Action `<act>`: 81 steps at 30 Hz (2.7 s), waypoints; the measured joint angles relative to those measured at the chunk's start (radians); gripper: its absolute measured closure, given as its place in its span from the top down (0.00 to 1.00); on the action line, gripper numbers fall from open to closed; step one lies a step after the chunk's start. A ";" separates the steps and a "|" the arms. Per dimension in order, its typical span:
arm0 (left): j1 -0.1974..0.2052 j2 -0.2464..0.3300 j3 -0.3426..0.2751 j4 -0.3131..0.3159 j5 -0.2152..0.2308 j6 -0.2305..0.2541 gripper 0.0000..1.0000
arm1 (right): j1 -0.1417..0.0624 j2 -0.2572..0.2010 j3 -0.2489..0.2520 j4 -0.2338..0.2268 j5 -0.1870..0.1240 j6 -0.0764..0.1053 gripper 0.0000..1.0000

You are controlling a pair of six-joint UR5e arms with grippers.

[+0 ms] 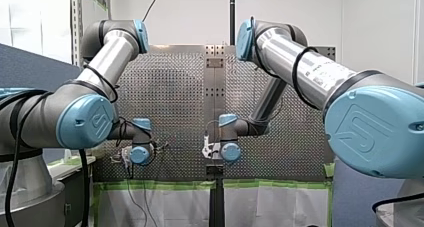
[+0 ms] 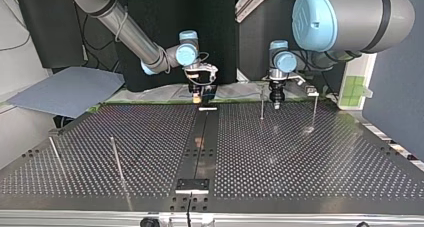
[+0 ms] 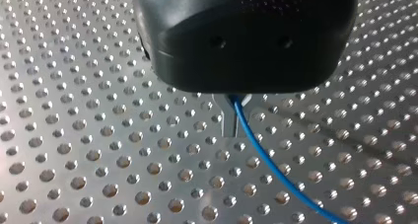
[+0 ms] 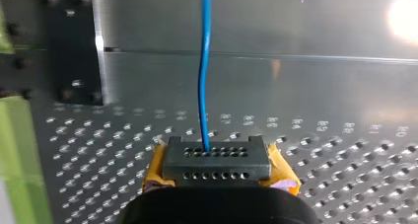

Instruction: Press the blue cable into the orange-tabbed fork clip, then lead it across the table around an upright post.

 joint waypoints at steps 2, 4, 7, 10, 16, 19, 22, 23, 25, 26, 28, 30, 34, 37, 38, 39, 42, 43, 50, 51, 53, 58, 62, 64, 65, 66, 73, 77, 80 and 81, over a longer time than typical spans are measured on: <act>0.002 0.000 0.009 -0.017 0.000 -0.004 0.00 | -0.005 0.000 -0.016 0.003 -0.004 -0.001 0.00; 0.004 0.000 0.013 -0.032 0.000 -0.005 0.00 | -0.010 0.000 -0.031 0.008 -0.008 -0.001 0.00; 0.006 0.000 0.015 -0.063 0.000 -0.006 0.00 | -0.016 0.000 -0.050 0.014 -0.014 -0.002 0.00; 0.010 0.000 0.016 -0.092 0.000 -0.005 0.00 | -0.019 0.000 -0.058 0.014 -0.024 -0.003 0.00; 0.013 0.000 0.016 -0.114 0.002 -0.001 0.00 | -0.025 0.002 -0.065 0.015 -0.049 -0.003 0.00; 0.014 0.000 0.016 -0.116 0.006 0.007 0.00 | -0.027 0.002 -0.066 0.017 -0.053 -0.003 0.00; 0.015 0.000 0.016 -0.125 0.007 0.023 0.24 | -0.027 0.002 -0.067 0.018 -0.056 -0.004 0.00; 0.016 0.000 0.016 -0.132 0.005 0.031 0.40 | -0.027 0.002 -0.067 0.019 -0.056 -0.004 0.00; 0.017 0.000 0.016 -0.145 -0.001 0.046 0.45 | -0.028 0.002 -0.067 0.020 -0.056 -0.004 0.00; 0.018 0.000 0.016 -0.155 -0.007 0.056 0.49 | -0.028 0.002 -0.067 0.021 -0.056 -0.004 0.00; 0.020 0.000 0.016 -0.170 -0.020 0.070 0.54 | -0.028 0.002 -0.067 0.024 -0.057 -0.004 0.00; 0.021 0.000 0.015 -0.187 -0.028 0.081 0.59 | -0.028 0.002 -0.067 0.026 -0.057 -0.005 0.00; 0.024 0.000 0.010 -0.204 -0.024 0.090 1.00 | -0.028 0.003 -0.067 0.028 -0.057 -0.005 0.00; 0.027 0.000 0.000 -0.208 -0.023 0.095 1.00 | -0.028 0.003 -0.067 0.030 -0.057 -0.005 0.00; 0.028 0.000 -0.005 -0.208 -0.024 0.098 1.00 | -0.028 0.003 -0.067 0.030 -0.057 -0.005 0.00; 0.028 0.000 -0.010 -0.208 -0.025 0.100 1.00 | -0.028 0.003 -0.067 0.030 -0.057 -0.005 0.00; 0.029 0.001 -0.028 -0.203 -0.016 0.108 1.00 | -0.028 0.003 -0.067 0.033 -0.057 -0.005 0.00; 0.029 0.001 -0.034 -0.200 -0.011 0.109 1.00 | -0.028 0.003 -0.067 0.034 -0.057 -0.005 0.00; 0.030 0.003 -0.090 -0.156 0.042 0.106 1.00 | -0.027 0.003 -0.067 0.042 -0.057 -0.005 0.00; 0.031 0.004 -0.097 -0.148 0.049 0.105 1.00 | -0.027 0.003 -0.067 0.042 -0.057 -0.005 0.00; 0.032 0.010 -0.115 -0.131 0.067 0.102 1.00 | -0.027 0.003 -0.067 0.043 -0.057 -0.005 0.00; 0.033 0.035 -0.152 -0.095 0.100 0.094 1.00 | -0.026 0.003 -0.067 0.045 -0.057 -0.006 0.00; 0.035 0.066 -0.185 -0.061 0.122 0.086 1.00 | -0.026 0.003 -0.067 0.046 -0.058 -0.006 0.00; 0.035 0.081 -0.200 -0.045 0.133 0.084 1.00 | -0.026 0.003 -0.067 0.047 -0.058 -0.006 0.00; 0.034 0.091 -0.210 -0.036 0.141 0.080 1.00 | -0.026 0.003 -0.067 0.047 -0.058 -0.006 0.00; 0.033 0.099 -0.218 -0.030 0.147 0.076 1.00 | -0.026 0.003 -0.067 0.048 -0.058 -0.006 0.00; 0.023 0.162 -0.281 -0.040 0.172 0.057 1.00 | -0.026 0.004 -0.067 0.050 -0.058 -0.006 0.00; 0.017 0.199 -0.318 -0.072 0.174 0.077 1.00 | -0.026 0.004 -0.067 0.054 -0.058 -0.006 0.00; 0.014 0.215 -0.341 -0.079 0.177 0.089 1.00 | -0.026 0.004 -0.067 0.054 -0.058 -0.005 0.00; 0.013 0.218 -0.344 -0.077 0.179 0.094 1.00 | -0.026 0.004 -0.067 0.054 -0.057 -0.004 0.00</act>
